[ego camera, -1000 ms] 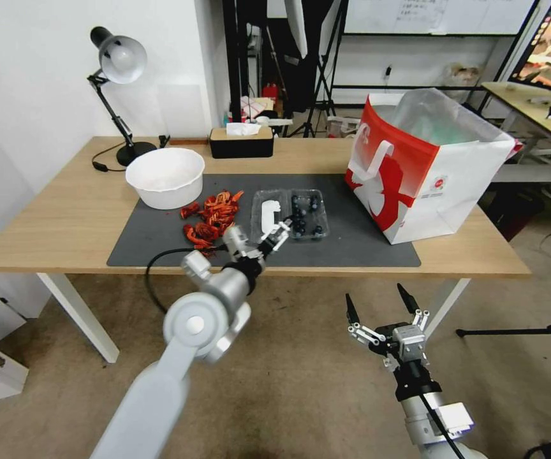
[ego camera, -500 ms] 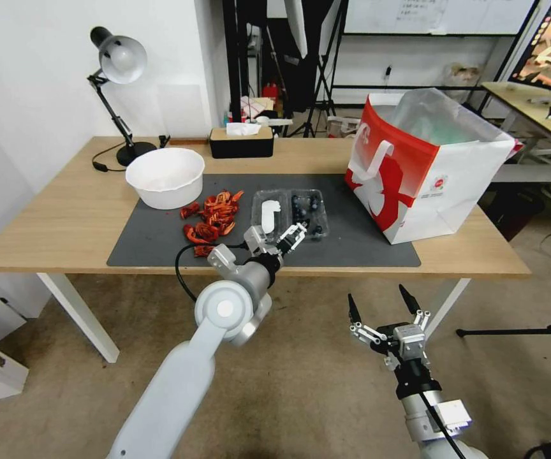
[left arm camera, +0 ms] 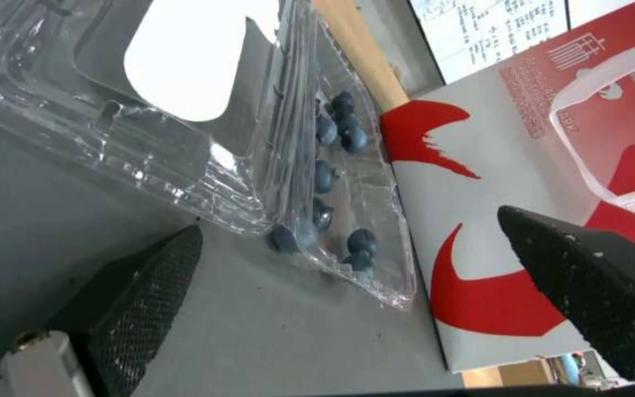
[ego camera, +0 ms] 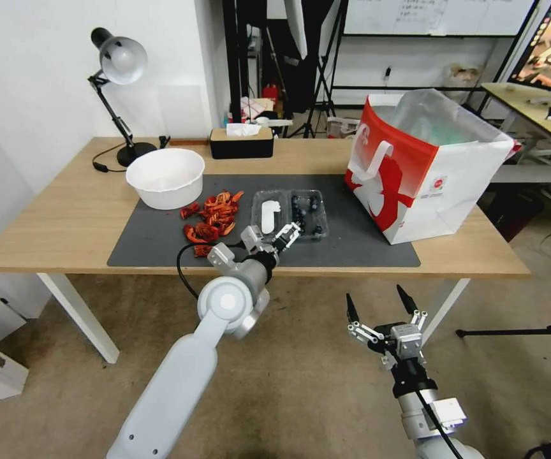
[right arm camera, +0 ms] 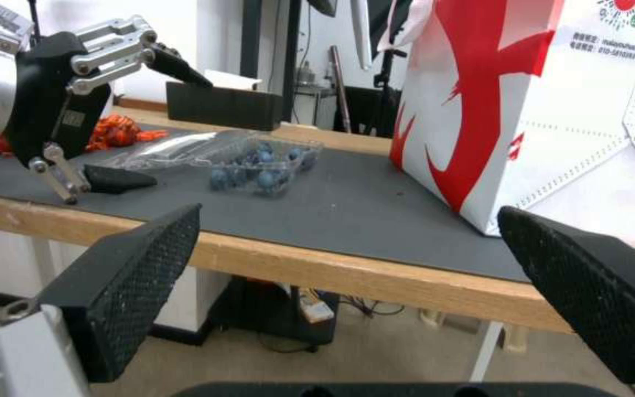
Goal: Close the takeout container lid, then place the container into the takeout bag.
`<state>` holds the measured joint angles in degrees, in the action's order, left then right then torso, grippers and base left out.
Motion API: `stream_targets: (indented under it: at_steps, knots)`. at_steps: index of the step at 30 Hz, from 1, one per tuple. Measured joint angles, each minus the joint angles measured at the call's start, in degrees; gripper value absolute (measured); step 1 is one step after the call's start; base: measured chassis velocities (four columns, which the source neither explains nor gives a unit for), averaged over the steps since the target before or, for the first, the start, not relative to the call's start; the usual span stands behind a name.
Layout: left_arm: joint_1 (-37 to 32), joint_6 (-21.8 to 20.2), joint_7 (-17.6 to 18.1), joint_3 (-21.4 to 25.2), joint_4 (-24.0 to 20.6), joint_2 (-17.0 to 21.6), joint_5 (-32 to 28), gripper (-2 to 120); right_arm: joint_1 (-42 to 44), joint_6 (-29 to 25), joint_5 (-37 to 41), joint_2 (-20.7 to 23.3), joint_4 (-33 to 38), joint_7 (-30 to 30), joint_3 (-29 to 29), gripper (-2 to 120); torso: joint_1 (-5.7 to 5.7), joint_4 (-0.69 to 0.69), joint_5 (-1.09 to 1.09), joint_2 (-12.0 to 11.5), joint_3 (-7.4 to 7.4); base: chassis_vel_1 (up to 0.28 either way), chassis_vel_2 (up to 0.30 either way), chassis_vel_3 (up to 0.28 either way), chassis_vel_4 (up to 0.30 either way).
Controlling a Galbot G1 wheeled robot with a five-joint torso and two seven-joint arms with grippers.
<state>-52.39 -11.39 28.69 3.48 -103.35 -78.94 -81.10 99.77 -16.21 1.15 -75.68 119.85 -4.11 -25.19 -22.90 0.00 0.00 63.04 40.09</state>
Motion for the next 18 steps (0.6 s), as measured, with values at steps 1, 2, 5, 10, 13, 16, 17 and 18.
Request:
stream_targets:
  at_steps: [1, 2, 5, 10, 13, 16, 17, 18]
  knots:
    - [0.1, 0.1, 0.0, 0.0, 0.1, 0.0, 0.0, 100, 0.0, 0.0, 0.0, 0.0, -0.1, 0.0, 0.0, 100, 0.0, -0.01, -0.01, 0.0, 0.01, 0.0, 0.0, 0.0, 0.0]
    - [0.1, 0.1, 0.0, 0.0, 0.1, 0.0, 0.0, 100, 0.0, 0.0, 0.0, 0.0, -0.1, 0.0, 0.0, 100, 0.0, -0.01, -0.01, 0.0, 0.01, 0.0, 0.0, 0.0, 0.0]
    - [0.3, 0.4, -0.3, 0.3, 0.4, 0.1, -0.2, 100, 0.0, 0.0, -0.3, -0.3, -0.2, 0.0, 0.2, 100, -0.01, -0.01, 0.0, 0.0, 0.01, 0.0, 0.0, 0.0, 0.0]
    - [0.4, 0.9, -0.7, 0.6, 0.7, 0.1, -0.5, 100, 0.0, -0.1, -0.5, -0.6, -0.3, 0.0, 0.3, 100, -0.02, -0.01, 0.0, 0.0, 0.02, 0.0, 0.0, 0.0, 0.0]
    - [0.1, 1.3, -1.2, 0.9, 0.5, 0.0, -0.8, 100, 0.0, -0.1, -0.6, -0.7, -0.4, 0.1, 0.3, 100, -0.03, 0.0, -0.01, 0.0, 0.03, 0.0, 0.0, 0.0, 0.0]
    - [-0.2, 2.1, -1.8, 1.0, 0.5, 0.0, -0.9, 100, 0.0, -0.1, -0.8, -0.8, -0.4, 0.1, 0.3, 100, -0.03, 0.0, 0.0, 0.0, 0.03, 0.0, 0.0, 0.0, 0.0]
    - [-0.2, 2.6, -2.0, 1.2, 0.5, 0.0, -0.9, 100, 0.0, -0.1, -0.9, -0.8, -0.5, 0.1, 0.4, 100, -0.04, 0.01, 0.0, 0.0, 0.03, 0.0, 0.0, 0.0, 0.0]
    - [-0.3, 2.9, -2.2, 1.3, 0.6, 0.0, -0.9, 100, 0.0, -0.1, -1.0, -0.9, -0.5, 0.1, 0.4, 100, -0.03, 0.02, 0.01, 0.0, 0.03, 0.0, 0.0, 0.0, 0.0]
